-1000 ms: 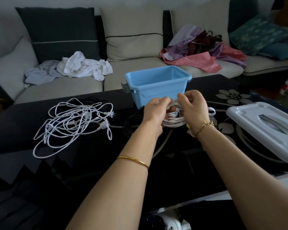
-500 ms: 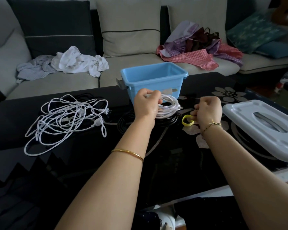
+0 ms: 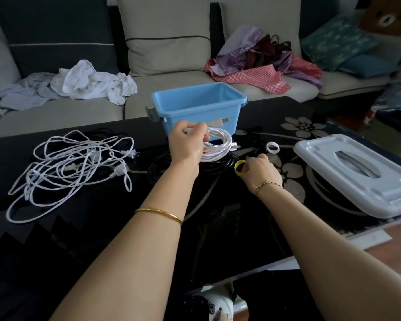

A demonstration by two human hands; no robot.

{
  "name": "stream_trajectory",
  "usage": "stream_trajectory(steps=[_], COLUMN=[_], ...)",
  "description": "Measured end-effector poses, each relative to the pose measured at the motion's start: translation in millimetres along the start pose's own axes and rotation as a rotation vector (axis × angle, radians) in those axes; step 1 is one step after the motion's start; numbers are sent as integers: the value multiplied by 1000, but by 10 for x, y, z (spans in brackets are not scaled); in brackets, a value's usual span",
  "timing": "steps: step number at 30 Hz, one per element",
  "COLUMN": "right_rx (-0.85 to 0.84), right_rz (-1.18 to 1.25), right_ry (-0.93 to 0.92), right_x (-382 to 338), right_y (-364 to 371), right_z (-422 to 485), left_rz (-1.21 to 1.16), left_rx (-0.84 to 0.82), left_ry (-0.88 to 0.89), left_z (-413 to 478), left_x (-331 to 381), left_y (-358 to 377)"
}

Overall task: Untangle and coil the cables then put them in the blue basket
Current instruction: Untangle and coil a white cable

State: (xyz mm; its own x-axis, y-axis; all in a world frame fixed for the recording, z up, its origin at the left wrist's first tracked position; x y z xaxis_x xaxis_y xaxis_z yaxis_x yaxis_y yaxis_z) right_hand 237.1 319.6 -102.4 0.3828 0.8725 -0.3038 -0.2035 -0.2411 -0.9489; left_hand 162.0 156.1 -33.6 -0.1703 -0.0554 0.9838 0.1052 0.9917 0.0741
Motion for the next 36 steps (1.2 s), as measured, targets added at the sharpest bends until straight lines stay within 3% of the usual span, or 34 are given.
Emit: stream_trajectory(steps=[8, 23, 30, 36], right_rx=[-240, -204, -232, -163], right_rz=[4, 56, 68, 221], right_ry=[-269, -208, -264, -266], right_x=[-232, -274, -289, -363], right_y=[6, -24, -19, -77], right_z=[-101, -143, -163, -158], left_rz=[-4, 21, 18, 16], left_rx=[-18, -43, -52, -57], left_ry=[-13, -7, 2, 15], left_z=[37, -21, -31, -35], left_x=[-29, 3, 23, 20], left_y=[44, 18, -11, -8])
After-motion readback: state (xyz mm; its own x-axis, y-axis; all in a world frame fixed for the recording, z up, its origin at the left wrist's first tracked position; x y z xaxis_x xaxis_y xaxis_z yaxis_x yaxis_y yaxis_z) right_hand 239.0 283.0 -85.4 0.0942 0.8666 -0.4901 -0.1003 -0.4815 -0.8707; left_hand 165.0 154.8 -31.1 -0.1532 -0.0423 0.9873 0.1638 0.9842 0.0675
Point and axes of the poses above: each hand's wrist, its own z-axis towards the middle knuckle, its own y-axis out of the palm, x = y × z, the point moved 7 cm from there along z, towards the middle knuckle, and after that the axes turned 11 degrees about -y, right-handed, at the moved point
